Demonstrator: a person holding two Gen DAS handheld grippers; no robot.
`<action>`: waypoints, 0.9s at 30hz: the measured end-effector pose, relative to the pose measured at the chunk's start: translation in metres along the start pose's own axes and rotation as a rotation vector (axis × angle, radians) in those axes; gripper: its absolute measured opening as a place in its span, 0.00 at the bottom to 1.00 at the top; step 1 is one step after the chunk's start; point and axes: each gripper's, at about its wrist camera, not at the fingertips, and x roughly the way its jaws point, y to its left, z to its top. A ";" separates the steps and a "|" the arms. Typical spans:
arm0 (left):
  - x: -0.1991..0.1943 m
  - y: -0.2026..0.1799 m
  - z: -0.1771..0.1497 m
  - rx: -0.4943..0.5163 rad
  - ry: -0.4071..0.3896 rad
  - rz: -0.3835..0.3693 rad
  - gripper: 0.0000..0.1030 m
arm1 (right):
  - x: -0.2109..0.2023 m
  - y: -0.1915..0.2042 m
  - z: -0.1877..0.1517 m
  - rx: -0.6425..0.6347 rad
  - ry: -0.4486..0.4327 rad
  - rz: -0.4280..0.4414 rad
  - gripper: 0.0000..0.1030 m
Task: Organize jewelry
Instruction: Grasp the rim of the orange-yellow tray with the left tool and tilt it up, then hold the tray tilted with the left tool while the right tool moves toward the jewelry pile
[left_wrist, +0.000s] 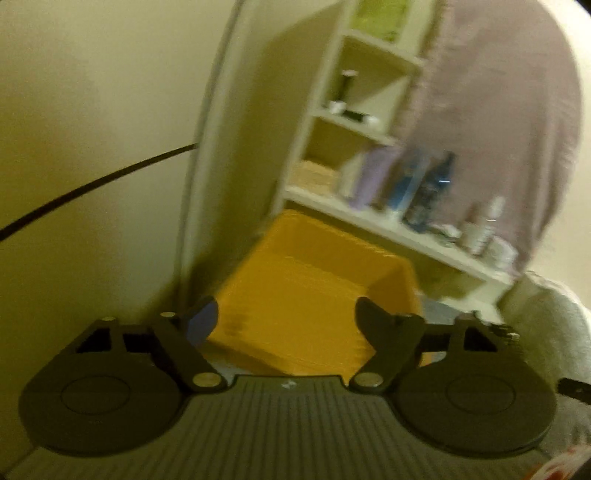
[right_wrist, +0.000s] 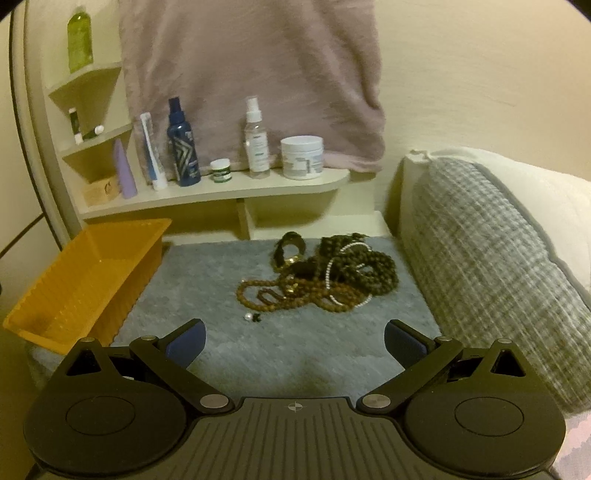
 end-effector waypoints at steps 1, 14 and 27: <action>0.004 0.008 -0.001 -0.008 0.003 0.010 0.70 | 0.005 0.002 0.001 -0.005 0.002 0.001 1.00; 0.066 0.064 -0.021 -0.201 0.062 -0.083 0.31 | 0.038 0.026 0.005 -0.058 0.046 -0.040 0.99; 0.079 0.066 -0.025 -0.269 0.067 -0.123 0.18 | 0.052 0.038 -0.001 -0.079 0.078 -0.028 0.99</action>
